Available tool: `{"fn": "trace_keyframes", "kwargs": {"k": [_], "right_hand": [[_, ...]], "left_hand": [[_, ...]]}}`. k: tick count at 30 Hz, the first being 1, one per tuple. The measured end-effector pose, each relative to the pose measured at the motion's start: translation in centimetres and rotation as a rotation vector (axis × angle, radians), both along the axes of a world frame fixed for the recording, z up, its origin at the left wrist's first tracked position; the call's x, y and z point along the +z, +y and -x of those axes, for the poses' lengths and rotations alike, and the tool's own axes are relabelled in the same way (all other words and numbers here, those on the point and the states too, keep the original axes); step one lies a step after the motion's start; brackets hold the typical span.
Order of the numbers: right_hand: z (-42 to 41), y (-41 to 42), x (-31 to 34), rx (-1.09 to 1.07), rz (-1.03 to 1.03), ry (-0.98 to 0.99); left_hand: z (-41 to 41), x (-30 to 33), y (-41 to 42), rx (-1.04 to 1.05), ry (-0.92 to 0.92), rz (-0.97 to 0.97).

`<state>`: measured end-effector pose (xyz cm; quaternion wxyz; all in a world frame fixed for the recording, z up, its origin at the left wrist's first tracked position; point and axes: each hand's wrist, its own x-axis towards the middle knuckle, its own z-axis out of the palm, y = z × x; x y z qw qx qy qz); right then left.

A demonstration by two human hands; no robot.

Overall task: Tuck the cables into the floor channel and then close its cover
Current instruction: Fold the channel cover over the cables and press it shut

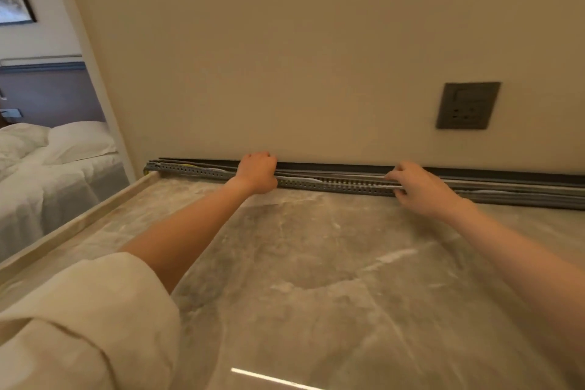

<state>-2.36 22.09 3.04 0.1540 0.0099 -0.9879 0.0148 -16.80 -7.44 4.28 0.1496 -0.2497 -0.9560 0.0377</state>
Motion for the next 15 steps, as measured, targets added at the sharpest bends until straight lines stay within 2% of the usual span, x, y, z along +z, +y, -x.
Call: {"fn": "trace_keyframes", "kwargs": {"k": [8, 11, 15], "right_hand": [[-4.0, 4.8, -3.0, -0.191, 0.078, 0.338], [-4.0, 5.4, -3.3, -0.221, 0.101, 0.359], [-4.1, 6.5, -4.3, -0.217, 0.022, 0.271]], "left_hand": [[-3.5, -0.3, 10.1, -0.305, -0.039, -0.058], [-4.5, -0.3, 13.5, -0.39, -0.016, -0.071], [-4.8, -0.4, 16.4, -0.412, 0.026, -0.088]]}}
